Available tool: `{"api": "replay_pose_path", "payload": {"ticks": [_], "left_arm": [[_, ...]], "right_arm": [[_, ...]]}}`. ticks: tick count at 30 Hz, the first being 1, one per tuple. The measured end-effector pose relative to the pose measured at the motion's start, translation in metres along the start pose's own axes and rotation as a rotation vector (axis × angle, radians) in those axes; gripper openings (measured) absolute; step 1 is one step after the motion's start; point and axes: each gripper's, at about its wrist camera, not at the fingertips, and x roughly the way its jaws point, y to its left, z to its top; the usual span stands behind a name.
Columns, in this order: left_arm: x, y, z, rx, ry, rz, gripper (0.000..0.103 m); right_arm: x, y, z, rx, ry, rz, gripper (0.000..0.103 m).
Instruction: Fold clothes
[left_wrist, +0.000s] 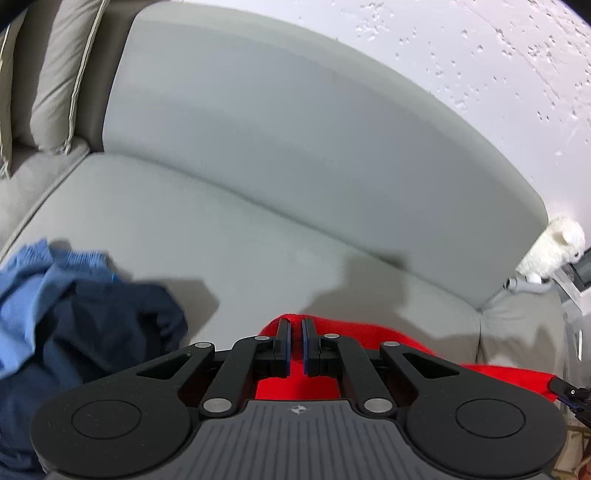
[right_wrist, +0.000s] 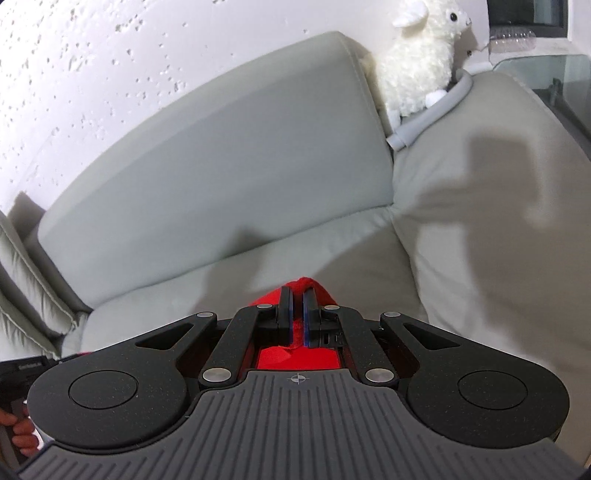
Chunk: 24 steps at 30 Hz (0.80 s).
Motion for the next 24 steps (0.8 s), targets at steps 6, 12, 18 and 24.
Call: {"api": "replay_pose_path", "payload": {"ticks": [6, 12, 18, 24], "left_arm": [[-0.040, 0.022, -0.035, -0.011, 0.029, -0.027, 0.004], [-0.074, 0.046, -0.084, 0.009, 0.075, -0.033, 0.004], [-0.098, 0.063, -0.144, 0.040, 0.144, -0.046, 0.004], [-0.096, 0.074, -0.189, 0.059, 0.195, -0.023, 0.004]], "right_arm": [[-0.032, -0.023, -0.035, -0.021, 0.021, 0.009, 0.004], [-0.073, -0.044, -0.073, -0.068, 0.030, 0.001, 0.004], [-0.104, -0.071, -0.124, -0.111, 0.074, -0.029, 0.004], [-0.115, -0.093, -0.173, -0.146, 0.140, -0.067, 0.004]]}}
